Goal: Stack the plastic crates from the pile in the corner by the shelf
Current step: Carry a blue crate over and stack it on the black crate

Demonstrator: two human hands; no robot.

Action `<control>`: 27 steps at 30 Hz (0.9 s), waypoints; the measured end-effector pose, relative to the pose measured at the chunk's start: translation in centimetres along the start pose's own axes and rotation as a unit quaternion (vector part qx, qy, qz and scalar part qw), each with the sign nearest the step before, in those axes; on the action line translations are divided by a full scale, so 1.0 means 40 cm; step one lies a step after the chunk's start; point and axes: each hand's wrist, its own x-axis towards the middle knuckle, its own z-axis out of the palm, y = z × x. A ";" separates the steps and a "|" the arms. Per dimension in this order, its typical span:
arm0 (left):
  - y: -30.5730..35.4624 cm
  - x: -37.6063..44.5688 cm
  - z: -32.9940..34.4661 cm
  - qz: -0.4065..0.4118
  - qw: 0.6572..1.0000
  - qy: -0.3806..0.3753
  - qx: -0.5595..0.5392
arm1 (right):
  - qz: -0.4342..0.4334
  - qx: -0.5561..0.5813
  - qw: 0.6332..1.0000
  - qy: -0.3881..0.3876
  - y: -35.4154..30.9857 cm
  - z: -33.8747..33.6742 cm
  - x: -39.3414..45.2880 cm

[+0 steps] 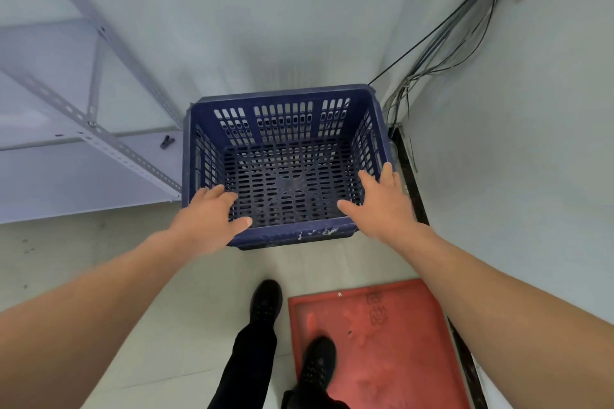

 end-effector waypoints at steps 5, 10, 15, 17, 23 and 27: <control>0.067 -0.107 -0.081 0.039 0.997 0.046 -0.057 | -0.021 0.047 0.998 0.035 -0.029 -0.054 -0.114; 0.146 -0.210 -0.158 0.090 0.988 0.094 -0.085 | -0.006 0.097 0.993 0.065 -0.031 -0.104 -0.256; 0.214 -0.296 -0.173 0.166 0.975 0.092 -0.116 | 0.025 0.142 0.983 0.111 -0.009 -0.122 -0.407; 0.230 -0.330 -0.167 0.196 0.966 0.085 -0.143 | 0.039 0.159 0.977 0.137 0.004 -0.112 -0.467; 0.261 -0.438 -0.101 0.276 0.944 0.036 -0.175 | 0.119 0.229 0.944 0.204 0.048 -0.041 -0.692; 0.322 -0.529 -0.036 0.329 0.932 -0.013 -0.154 | 0.177 0.257 0.919 0.240 0.112 0.020 -0.883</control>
